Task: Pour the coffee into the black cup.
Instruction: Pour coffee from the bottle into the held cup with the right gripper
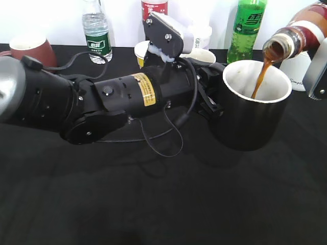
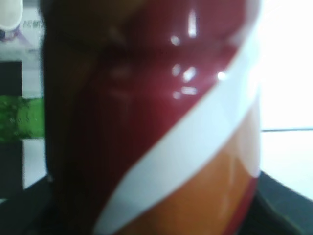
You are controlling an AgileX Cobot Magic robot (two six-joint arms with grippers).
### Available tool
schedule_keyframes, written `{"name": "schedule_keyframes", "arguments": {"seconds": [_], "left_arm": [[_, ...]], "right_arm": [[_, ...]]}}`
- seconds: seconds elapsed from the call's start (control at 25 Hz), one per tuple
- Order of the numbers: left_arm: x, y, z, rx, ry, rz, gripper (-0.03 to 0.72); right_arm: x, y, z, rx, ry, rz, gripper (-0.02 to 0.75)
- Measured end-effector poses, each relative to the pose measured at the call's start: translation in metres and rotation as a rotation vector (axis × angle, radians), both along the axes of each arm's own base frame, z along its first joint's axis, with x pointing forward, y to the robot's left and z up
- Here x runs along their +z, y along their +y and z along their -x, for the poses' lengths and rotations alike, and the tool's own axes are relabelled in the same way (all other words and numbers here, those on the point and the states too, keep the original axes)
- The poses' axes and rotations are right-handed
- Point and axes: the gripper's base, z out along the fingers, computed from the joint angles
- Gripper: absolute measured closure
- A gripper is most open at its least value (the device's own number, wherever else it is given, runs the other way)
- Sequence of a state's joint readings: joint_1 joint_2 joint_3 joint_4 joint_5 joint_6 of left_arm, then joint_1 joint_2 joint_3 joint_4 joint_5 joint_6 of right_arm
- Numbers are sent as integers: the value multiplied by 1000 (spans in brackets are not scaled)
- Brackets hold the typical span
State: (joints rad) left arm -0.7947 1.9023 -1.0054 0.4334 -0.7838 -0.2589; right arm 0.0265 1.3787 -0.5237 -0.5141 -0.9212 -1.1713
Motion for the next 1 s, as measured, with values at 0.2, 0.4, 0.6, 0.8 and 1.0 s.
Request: {"name": "schedule_keyframes", "arguments": {"seconds": [0.2, 0.4, 0.6, 0.8, 1.0], "left_arm": [[0, 0, 0, 0, 0, 0, 629], [0, 0, 0, 1, 1, -2, 629], [0, 0, -1, 8, 6, 1, 629], [0, 1, -1, 16, 12, 3, 629], [0, 1, -1, 16, 12, 3, 629]], "right_arm": [[0, 0, 0, -1, -10, 16, 210], [1, 0, 0, 1, -16, 18, 210], [1, 0, 0, 2, -19, 18, 210], [1, 0, 0, 2, -22, 18, 210], [1, 0, 0, 2, -25, 23, 210]]}}
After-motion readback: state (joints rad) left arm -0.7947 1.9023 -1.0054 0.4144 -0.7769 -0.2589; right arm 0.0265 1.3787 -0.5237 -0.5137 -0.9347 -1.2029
